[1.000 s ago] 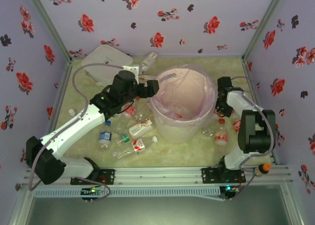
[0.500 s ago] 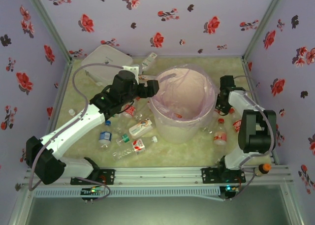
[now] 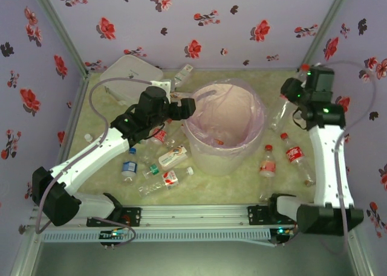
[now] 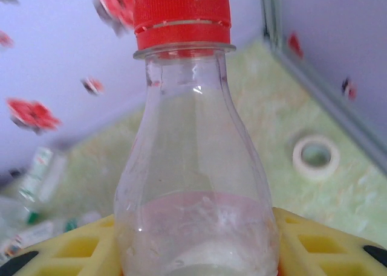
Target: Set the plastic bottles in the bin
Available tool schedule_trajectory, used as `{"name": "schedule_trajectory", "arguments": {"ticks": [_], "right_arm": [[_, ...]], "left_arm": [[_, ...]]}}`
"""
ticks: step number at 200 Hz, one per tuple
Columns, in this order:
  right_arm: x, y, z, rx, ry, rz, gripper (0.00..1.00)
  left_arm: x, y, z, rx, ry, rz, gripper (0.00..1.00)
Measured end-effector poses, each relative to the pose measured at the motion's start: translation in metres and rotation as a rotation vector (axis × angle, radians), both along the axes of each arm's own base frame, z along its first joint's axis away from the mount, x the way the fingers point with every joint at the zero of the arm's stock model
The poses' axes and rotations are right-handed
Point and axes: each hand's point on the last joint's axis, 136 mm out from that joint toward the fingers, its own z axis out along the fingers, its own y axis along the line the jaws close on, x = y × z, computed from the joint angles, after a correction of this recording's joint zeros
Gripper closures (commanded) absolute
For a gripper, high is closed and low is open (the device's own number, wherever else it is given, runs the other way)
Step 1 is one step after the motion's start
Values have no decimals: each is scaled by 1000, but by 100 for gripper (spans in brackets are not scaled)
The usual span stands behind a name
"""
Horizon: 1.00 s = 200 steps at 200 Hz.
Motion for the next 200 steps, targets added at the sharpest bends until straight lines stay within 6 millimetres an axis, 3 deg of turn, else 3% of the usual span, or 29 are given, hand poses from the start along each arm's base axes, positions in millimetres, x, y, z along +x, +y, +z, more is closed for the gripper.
{"name": "schedule_trajectory", "arguments": {"ticks": [24,44,63,80,103,141,167,200], "right_arm": [[-29,-2,77,-27,-199,-15,72],[-43,9,120,-25,-310,31,74],[-43,44,148,-19,-371,170,76],[-37,91,155,-20,-374,335,76],[-27,145,132,-66,-295,492,81],[-14,213,55,-214,-45,647,88],[-21,238,9,-310,112,715,92],[-27,243,-36,-363,271,751,97]], "left_arm": [[0,0,0,0,0,0,8],[0,0,0,0,0,0,8],[0,0,-1,1,1,0,8],[1,-1,-1,-1,0,0,8],[3,-3,-5,2,6,2,8],[6,-6,-5,-1,10,3,8],[7,-5,-5,-1,9,10,8],[7,-5,-5,-1,9,12,8]]}}
